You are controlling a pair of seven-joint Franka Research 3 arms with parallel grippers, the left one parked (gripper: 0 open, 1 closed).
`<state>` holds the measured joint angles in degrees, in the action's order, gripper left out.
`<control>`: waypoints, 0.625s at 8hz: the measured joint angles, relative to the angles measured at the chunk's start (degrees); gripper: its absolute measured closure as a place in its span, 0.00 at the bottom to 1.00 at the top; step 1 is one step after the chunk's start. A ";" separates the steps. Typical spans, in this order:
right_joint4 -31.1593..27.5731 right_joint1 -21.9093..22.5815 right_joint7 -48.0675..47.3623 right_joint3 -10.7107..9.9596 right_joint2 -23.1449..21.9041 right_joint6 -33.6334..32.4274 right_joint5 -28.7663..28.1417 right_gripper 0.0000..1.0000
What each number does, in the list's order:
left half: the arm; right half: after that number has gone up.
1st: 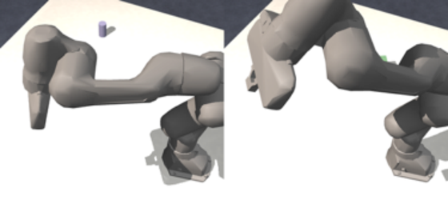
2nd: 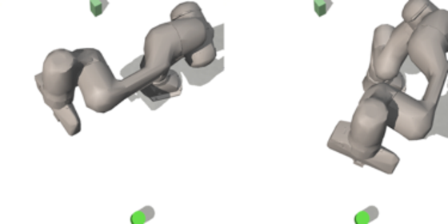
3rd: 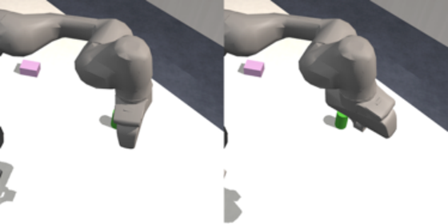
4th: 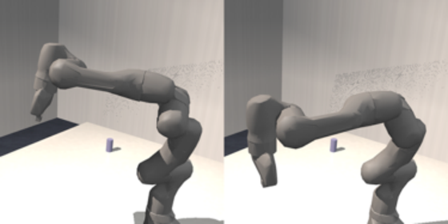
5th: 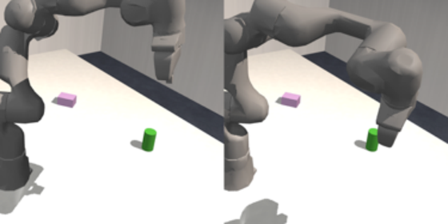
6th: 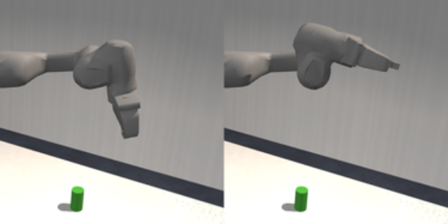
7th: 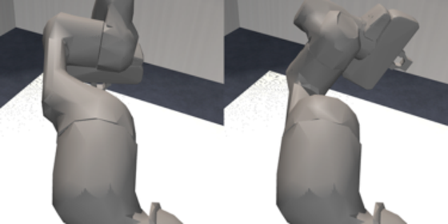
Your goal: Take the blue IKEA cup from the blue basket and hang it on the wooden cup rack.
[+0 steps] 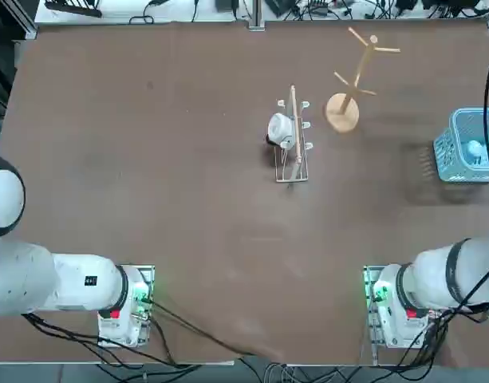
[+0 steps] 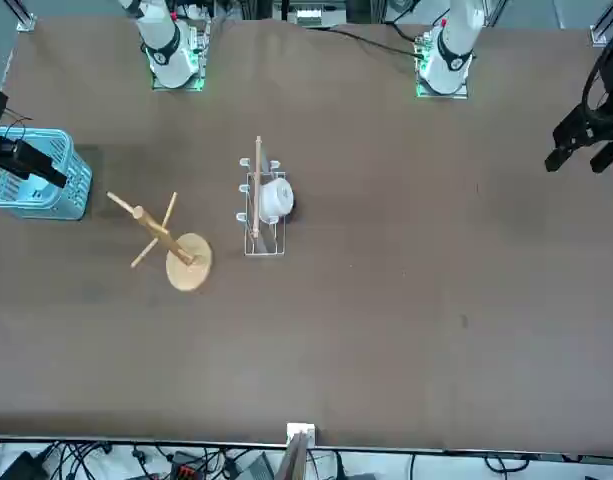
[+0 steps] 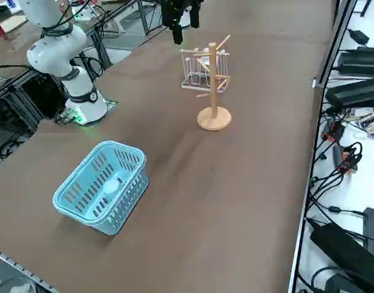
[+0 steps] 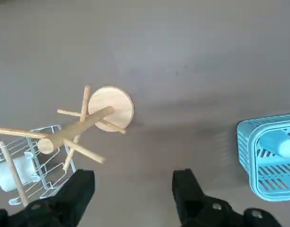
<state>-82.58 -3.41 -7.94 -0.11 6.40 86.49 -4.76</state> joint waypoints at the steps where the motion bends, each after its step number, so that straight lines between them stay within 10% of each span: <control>1: 0.00 0.00 -0.03 0.02 0.00 0.00 0.00 0.00; 5: -0.99 -0.67 -0.05 -0.02 0.19 -0.73 0.23 0.00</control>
<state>-83.58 -4.08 -8.00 -0.13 6.59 85.77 -4.53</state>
